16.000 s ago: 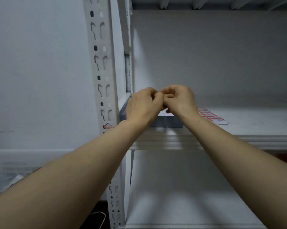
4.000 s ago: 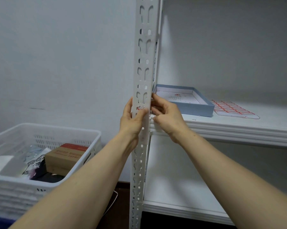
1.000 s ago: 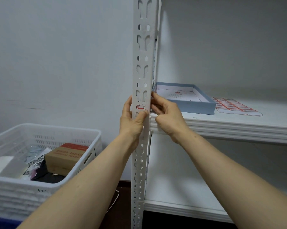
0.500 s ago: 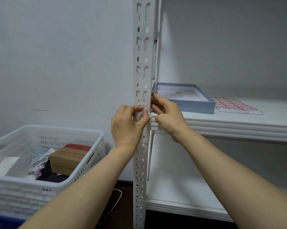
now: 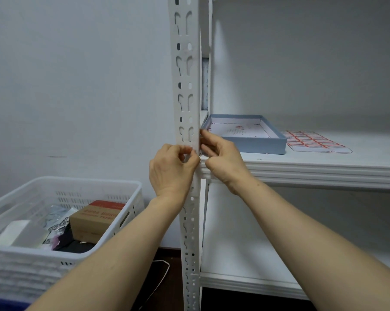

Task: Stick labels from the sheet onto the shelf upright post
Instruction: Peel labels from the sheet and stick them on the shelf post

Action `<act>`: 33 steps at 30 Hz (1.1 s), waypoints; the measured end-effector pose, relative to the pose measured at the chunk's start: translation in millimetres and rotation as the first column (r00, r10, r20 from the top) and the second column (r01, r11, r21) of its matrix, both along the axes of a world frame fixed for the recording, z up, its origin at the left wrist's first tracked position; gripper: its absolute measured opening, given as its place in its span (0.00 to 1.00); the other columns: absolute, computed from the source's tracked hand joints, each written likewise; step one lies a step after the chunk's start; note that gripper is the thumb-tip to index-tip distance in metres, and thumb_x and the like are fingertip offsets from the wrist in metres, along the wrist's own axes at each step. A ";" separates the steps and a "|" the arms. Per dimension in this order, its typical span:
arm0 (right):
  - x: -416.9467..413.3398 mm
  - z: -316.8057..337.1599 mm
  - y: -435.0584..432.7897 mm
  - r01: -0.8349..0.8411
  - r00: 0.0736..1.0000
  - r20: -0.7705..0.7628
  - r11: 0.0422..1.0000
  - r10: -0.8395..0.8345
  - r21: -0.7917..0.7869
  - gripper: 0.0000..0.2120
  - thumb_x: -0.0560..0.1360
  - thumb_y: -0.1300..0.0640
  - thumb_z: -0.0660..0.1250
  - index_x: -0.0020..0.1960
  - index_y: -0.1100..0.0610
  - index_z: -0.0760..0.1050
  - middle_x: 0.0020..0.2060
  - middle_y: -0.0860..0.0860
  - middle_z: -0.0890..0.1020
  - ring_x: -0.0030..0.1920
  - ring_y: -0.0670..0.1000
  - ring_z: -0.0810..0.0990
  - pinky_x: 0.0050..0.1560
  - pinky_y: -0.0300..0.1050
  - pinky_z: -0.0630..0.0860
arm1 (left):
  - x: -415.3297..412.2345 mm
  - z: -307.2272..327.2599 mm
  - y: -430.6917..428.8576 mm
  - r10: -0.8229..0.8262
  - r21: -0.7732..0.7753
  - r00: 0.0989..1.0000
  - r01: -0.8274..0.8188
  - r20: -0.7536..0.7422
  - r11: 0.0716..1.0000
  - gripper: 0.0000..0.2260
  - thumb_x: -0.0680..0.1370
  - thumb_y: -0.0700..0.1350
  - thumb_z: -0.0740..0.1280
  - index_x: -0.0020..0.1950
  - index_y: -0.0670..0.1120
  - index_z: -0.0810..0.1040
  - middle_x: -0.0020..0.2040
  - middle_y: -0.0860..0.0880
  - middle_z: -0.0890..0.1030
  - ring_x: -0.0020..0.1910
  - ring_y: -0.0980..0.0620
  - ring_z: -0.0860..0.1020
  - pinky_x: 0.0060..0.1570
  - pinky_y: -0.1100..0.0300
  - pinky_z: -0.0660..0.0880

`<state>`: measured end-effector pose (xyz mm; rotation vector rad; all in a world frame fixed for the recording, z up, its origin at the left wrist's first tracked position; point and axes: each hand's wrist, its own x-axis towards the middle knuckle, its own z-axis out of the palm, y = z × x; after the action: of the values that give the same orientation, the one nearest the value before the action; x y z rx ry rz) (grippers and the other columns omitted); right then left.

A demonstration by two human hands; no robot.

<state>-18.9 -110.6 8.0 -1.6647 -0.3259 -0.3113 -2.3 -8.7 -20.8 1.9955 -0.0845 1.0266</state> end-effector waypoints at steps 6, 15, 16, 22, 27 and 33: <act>-0.2 0.1 -0.4 0.001 1.000 0.013 1.000 -0.001 0.007 0.36 0.67 0.83 0.52 0.72 0.62 0.63 0.67 0.53 0.72 0.58 0.40 0.70 0.47 0.21 0.71 | -0.6 1.3 -4.2 0.011 -0.025 1.000 -0.012 -0.030 1.000 0.04 0.73 0.46 0.69 0.42 0.47 0.82 0.43 0.47 0.79 0.45 0.45 0.78 0.48 0.48 0.74; -3.5 1.4 -0.4 -0.003 1.000 0.010 1.000 0.003 -0.008 0.35 0.67 0.83 0.51 0.71 0.62 0.65 0.55 0.43 0.73 0.56 0.39 0.71 0.46 0.22 0.72 | -0.3 -3.1 -0.4 -0.012 -0.072 0.999 0.009 -0.030 0.997 0.03 0.74 0.43 0.68 0.45 0.45 0.79 0.45 0.50 0.75 0.44 0.50 0.74 0.48 0.51 0.72; -3.9 1.7 -0.4 0.001 1.000 0.009 1.000 -0.001 -0.010 0.35 0.67 0.83 0.51 0.70 0.61 0.66 0.52 0.41 0.74 0.56 0.38 0.71 0.46 0.22 0.72 | -1.4 -3.2 1.0 -0.035 -0.105 0.999 0.032 -0.023 0.994 0.03 0.75 0.43 0.67 0.46 0.45 0.79 0.45 0.51 0.75 0.43 0.52 0.72 0.47 0.54 0.71; -1.2 4.2 -4.8 0.026 1.000 0.016 1.000 -0.026 -0.011 0.32 0.67 0.83 0.51 0.64 0.62 0.72 0.46 0.41 0.79 0.49 0.37 0.78 0.51 0.24 0.73 | -12.0 9.8 -5.0 -0.286 -0.293 0.954 0.301 0.092 0.908 0.08 0.77 0.41 0.66 0.41 0.52 0.76 0.45 0.47 0.79 0.40 0.56 0.74 0.43 0.65 0.71; 3.8 20.9 -31.1 0.183 0.978 0.087 0.981 -0.188 0.064 0.19 0.73 0.77 0.60 0.60 0.66 0.75 0.54 0.58 0.81 0.53 0.49 0.80 0.58 0.35 0.75 | -18.7 35.8 -31.4 -0.447 -0.377 0.890 0.445 0.088 0.812 0.09 0.79 0.40 0.63 0.42 0.50 0.79 0.42 0.50 0.80 0.40 0.57 0.74 0.42 0.69 0.71; 12.9 49.9 -87.2 0.288 0.954 0.050 0.952 -0.294 0.107 0.17 0.72 0.76 0.61 0.58 0.67 0.76 0.47 0.58 0.81 0.50 0.51 0.79 0.58 0.40 0.75 | -14.5 64.8 -77.0 -0.555 -0.532 0.831 0.457 -0.029 0.713 0.12 0.79 0.40 0.58 0.49 0.43 0.82 0.41 0.50 0.81 0.40 0.52 0.76 0.47 0.59 0.72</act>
<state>-6.0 -197.8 57.9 -1.6062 -0.1094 -0.5952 -16.7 -85.6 44.1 1.4425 -0.2281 0.4282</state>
